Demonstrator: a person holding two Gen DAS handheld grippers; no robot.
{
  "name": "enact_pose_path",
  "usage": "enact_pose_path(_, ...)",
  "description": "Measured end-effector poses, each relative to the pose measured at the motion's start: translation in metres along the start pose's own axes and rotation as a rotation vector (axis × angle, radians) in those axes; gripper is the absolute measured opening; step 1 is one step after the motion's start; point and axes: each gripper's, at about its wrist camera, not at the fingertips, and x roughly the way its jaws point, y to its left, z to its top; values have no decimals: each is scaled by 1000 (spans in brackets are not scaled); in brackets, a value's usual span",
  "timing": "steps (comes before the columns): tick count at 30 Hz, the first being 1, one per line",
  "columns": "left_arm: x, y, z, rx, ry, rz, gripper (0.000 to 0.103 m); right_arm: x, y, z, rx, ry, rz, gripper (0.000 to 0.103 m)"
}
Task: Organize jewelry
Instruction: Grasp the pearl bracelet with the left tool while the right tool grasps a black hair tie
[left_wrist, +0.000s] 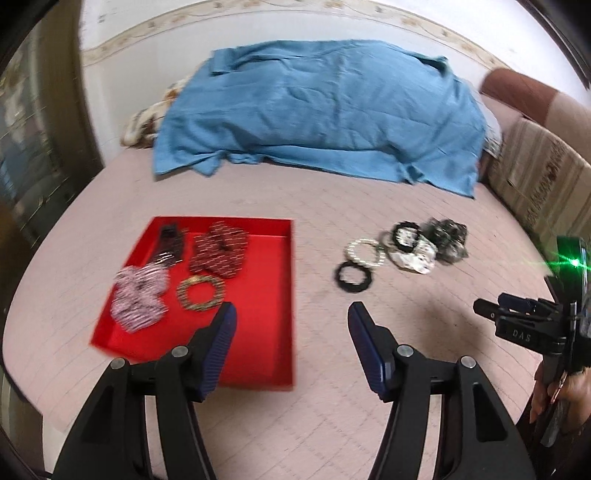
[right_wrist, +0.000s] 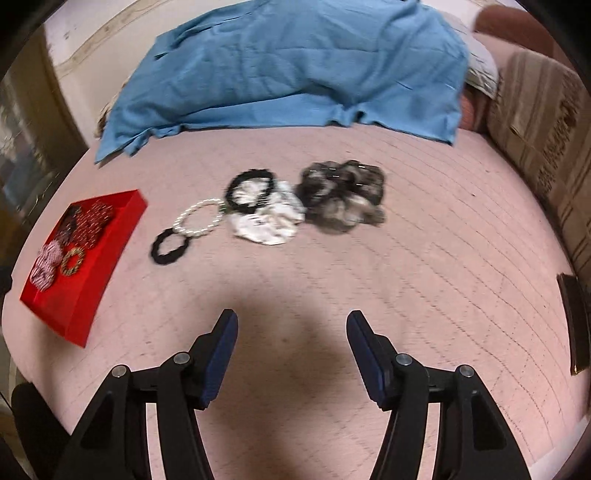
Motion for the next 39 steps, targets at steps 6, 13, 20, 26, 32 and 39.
enact_pose_path(6,37,-29,15,30,40,-51,61,11,-20,5,51,-5,32,66)
enact_pose_path(13,101,-44,37,28,111,-94,61,38,-25,21,105,5,143,66)
enact_pose_path(20,165,-55,56,32,167,-135,54,60,-11,65,65,-60,243,64)
enact_pose_path(26,212,-60,66,52,223,-161,38,95,3,103,3,-62,240,50)
enact_pose_path(32,235,-64,69,81,235,-181,37,124,12,118,-47,-26,234,34)
enact_pose_path(39,235,-65,73,89,233,-181,10,123,15,116,-47,-34,254,10)
